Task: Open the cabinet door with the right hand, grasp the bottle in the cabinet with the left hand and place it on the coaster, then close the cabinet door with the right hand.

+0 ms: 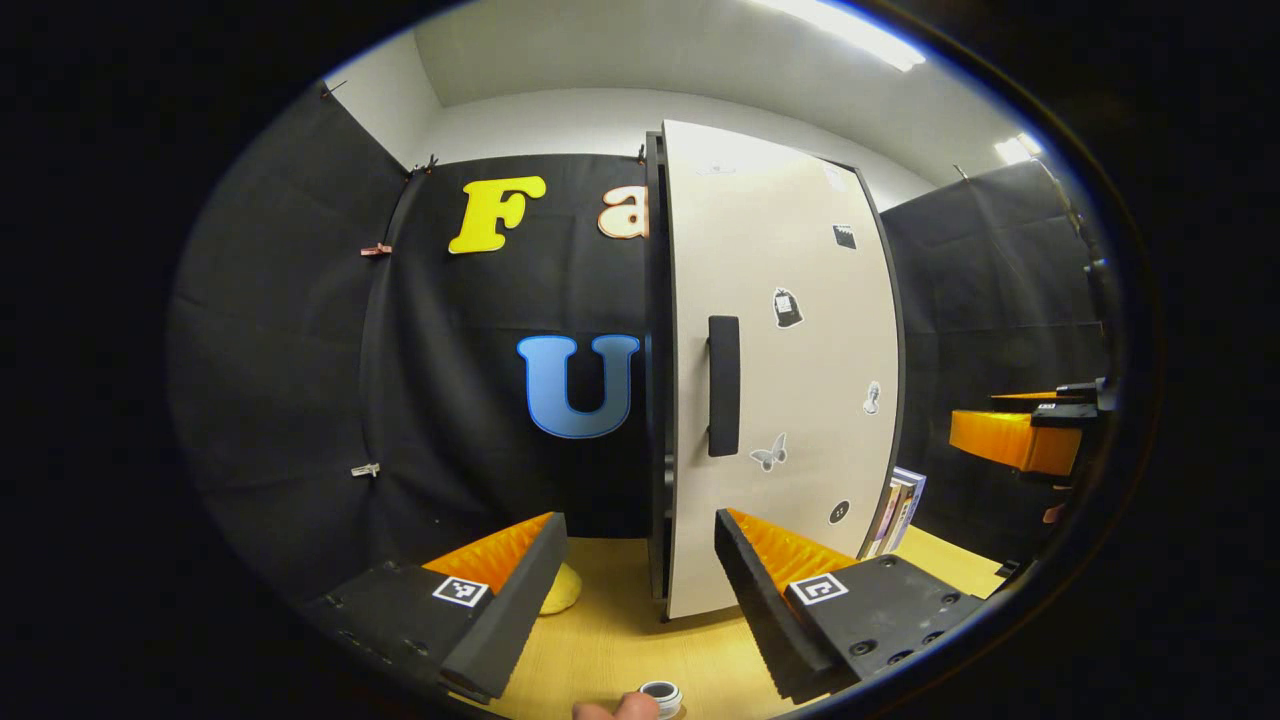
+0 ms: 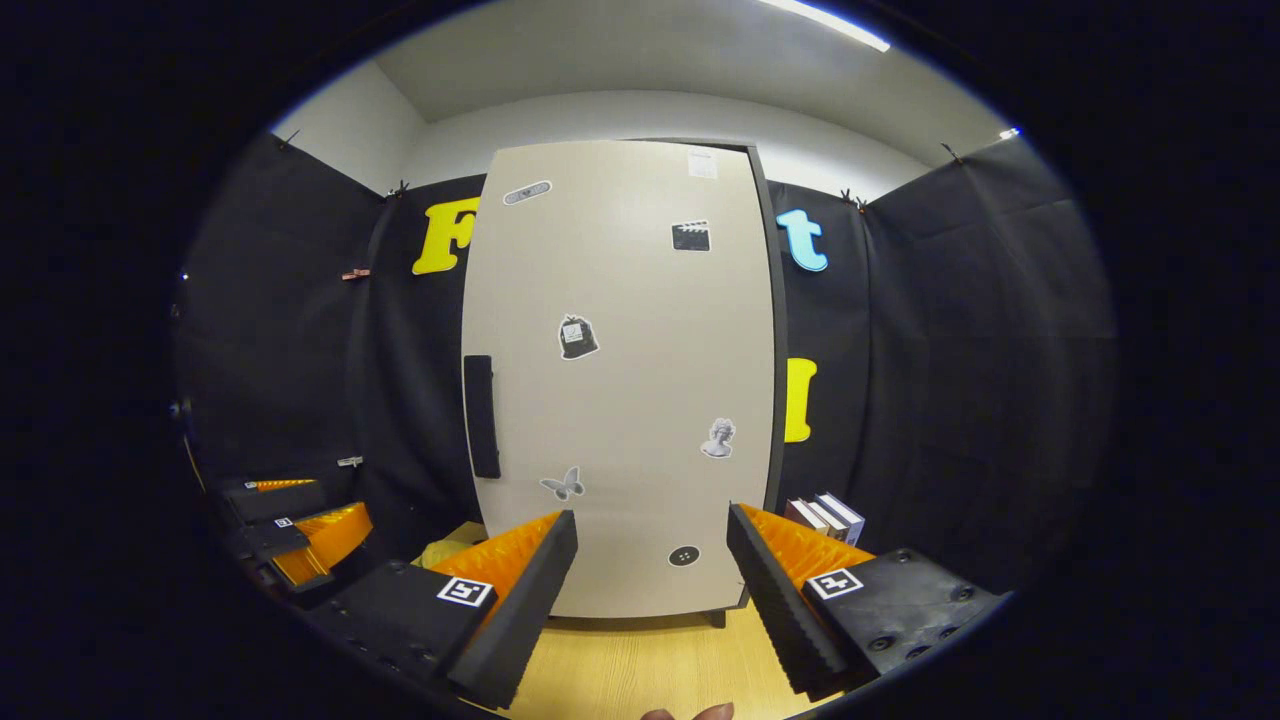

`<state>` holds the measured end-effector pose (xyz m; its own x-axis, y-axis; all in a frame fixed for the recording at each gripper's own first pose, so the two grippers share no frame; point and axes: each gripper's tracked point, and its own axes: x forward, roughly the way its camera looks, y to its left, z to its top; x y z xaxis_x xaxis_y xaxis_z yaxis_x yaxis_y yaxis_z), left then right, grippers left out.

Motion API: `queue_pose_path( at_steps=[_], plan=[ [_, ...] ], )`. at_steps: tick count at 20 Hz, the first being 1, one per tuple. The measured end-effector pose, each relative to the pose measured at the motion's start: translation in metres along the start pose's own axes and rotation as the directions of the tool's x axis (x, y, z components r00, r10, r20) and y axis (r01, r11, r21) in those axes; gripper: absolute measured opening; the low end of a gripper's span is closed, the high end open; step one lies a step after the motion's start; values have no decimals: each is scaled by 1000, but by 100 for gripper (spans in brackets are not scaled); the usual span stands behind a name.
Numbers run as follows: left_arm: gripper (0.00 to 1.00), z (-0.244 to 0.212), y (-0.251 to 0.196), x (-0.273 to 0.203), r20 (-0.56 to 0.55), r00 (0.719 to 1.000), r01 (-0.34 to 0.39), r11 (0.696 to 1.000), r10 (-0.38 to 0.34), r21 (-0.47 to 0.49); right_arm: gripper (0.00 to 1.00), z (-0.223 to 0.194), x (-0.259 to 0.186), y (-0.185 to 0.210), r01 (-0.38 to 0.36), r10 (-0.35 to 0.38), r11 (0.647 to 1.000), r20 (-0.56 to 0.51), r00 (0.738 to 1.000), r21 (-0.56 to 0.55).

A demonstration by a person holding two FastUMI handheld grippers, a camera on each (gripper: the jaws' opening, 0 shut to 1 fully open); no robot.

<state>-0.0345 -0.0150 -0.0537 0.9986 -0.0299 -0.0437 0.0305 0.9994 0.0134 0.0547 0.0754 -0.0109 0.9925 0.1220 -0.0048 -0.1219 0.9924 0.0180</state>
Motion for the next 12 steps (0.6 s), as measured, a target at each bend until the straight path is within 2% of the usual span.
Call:
queue_pose_path(
  at_steps=[12],
  plan=[
    [94,1,-4,4,2,1000,1,1000,-1,7,98,0,0,-3,5,-5,1000,-3,1000,0]
  ],
)
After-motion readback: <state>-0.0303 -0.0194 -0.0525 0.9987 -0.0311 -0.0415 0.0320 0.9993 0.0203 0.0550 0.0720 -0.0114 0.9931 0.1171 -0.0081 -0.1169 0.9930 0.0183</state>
